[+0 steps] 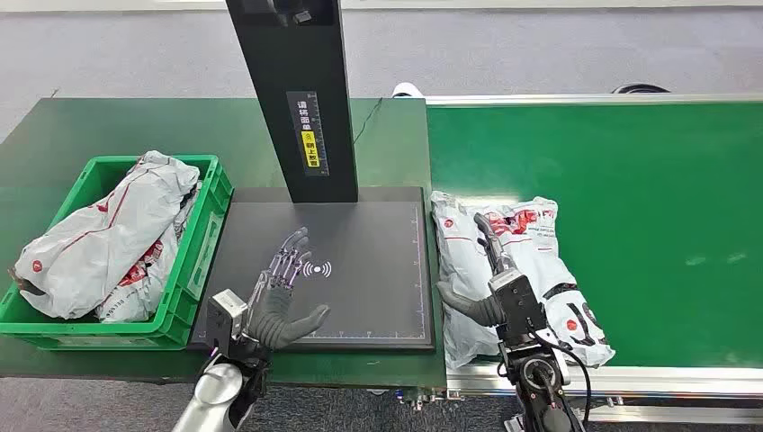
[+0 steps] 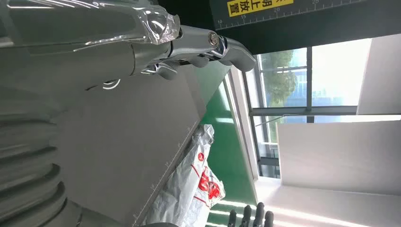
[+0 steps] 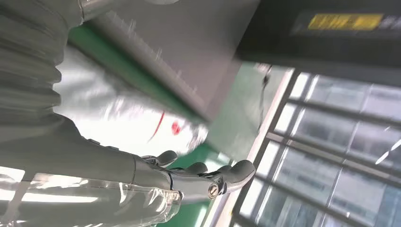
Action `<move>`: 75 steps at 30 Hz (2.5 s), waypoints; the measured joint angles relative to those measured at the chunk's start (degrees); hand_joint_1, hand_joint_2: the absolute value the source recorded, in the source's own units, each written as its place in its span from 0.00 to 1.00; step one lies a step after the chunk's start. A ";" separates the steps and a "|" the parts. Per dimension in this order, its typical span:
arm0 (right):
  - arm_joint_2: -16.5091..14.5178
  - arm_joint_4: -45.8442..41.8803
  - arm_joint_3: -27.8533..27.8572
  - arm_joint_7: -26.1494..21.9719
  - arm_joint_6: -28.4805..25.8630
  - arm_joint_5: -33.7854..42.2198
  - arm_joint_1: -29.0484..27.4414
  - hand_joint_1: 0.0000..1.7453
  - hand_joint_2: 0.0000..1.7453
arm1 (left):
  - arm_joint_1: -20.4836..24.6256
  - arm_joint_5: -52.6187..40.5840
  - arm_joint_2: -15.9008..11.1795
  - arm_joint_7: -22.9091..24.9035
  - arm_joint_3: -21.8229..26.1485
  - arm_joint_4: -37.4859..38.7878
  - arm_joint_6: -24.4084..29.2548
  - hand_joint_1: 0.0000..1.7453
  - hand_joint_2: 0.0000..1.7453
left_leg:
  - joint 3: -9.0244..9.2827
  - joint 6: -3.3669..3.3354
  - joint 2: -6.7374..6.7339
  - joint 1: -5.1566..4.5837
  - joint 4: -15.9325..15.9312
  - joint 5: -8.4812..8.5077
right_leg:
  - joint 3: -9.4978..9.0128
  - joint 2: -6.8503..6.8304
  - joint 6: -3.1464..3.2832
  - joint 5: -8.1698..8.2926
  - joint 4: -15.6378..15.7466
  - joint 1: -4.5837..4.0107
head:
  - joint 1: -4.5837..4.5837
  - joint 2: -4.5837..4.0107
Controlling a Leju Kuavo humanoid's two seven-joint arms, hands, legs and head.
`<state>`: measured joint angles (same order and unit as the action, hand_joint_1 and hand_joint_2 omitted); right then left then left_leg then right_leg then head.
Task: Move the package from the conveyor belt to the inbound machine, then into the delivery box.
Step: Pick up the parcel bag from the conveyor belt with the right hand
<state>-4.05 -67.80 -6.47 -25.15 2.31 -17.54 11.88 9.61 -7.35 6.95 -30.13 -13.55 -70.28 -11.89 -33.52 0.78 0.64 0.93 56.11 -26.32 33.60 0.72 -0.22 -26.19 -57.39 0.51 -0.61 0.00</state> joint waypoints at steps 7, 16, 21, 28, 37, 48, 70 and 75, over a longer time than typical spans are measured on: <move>0.41 0.10 0.00 0.47 -0.58 -0.69 0.47 0.00 1.00 | -0.61 0.03 -0.08 -0.01 0.02 -0.91 0.07 0.00 1.00 | 0.00 0.00 0.00 0.00 0.00 0.00 | 0.00 0.00 0.00 0.00 0.00 0.00 | -0.02 0.00; 3.21 0.42 2.09 19.12 -14.20 -21.45 0.75 0.00 1.00 | -2.01 -1.39 -0.02 1.85 0.05 -2.14 1.06 0.00 1.00 | -0.01 -0.01 0.00 -0.03 0.01 -0.01 | 0.00 -0.01 -0.01 0.00 0.00 0.03 | -0.01 0.00; 3.67 0.42 4.42 21.15 -13.88 -23.36 0.18 0.00 1.00 | -2.25 -1.97 0.02 3.06 0.18 -3.28 1.16 0.00 1.00 | 0.00 -0.01 0.01 -0.03 0.00 -0.01 | 0.01 -0.01 0.00 0.00 0.01 0.02 | -0.02 0.00; 3.80 0.41 5.91 30.55 -8.09 -28.31 -1.17 0.00 1.00 | -2.73 -1.99 0.02 4.30 1.09 -3.88 1.03 0.00 1.00 | 0.00 -0.01 0.01 -0.01 -0.01 -0.01 | 0.01 -0.01 0.00 0.00 0.01 0.01 | -0.01 0.00; 4.00 4.08 5.88 33.38 3.75 -30.69 -1.73 0.00 1.00 | -2.06 -2.02 0.08 5.31 1.72 -3.22 0.95 0.00 1.00 | 0.00 -0.01 0.00 -0.02 0.00 -0.01 | 0.01 -0.01 0.00 0.00 0.01 0.02 | -0.02 0.00; 5.25 14.09 3.21 31.88 7.31 -30.79 2.29 0.00 1.00 | -0.49 -2.02 0.67 5.30 1.45 -0.66 1.72 0.00 1.00 | 0.44 -0.04 -0.08 -0.01 -0.01 -0.04 | -0.38 0.06 -0.01 -0.01 0.03 0.01 | -0.01 0.00; 5.66 16.16 1.86 27.16 5.61 -30.60 4.00 1.00 1.00 | -1.53 -1.72 0.69 4.52 1.68 0.02 2.32 0.00 1.00 | 0.75 -0.05 -0.04 -0.02 -0.01 -0.06 | -0.73 0.05 -0.02 -0.02 0.04 0.01 | -0.02 0.00; 4.99 12.91 2.49 14.98 1.60 -18.96 2.34 1.00 1.00 | -3.28 -1.30 0.43 3.74 2.16 -1.64 2.46 0.00 1.00 | 0.49 -0.04 -0.06 -0.02 -0.02 -0.05 | -0.50 0.06 -0.02 -0.02 0.03 0.01 | -0.02 0.00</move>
<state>0.94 -54.89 -3.98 -10.17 3.91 -36.50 14.22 6.33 -8.66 7.38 -26.39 -11.39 -71.93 -9.43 -33.03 0.73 0.59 0.92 56.09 -26.38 33.09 0.78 -0.24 -26.21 -57.36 0.51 -0.63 0.00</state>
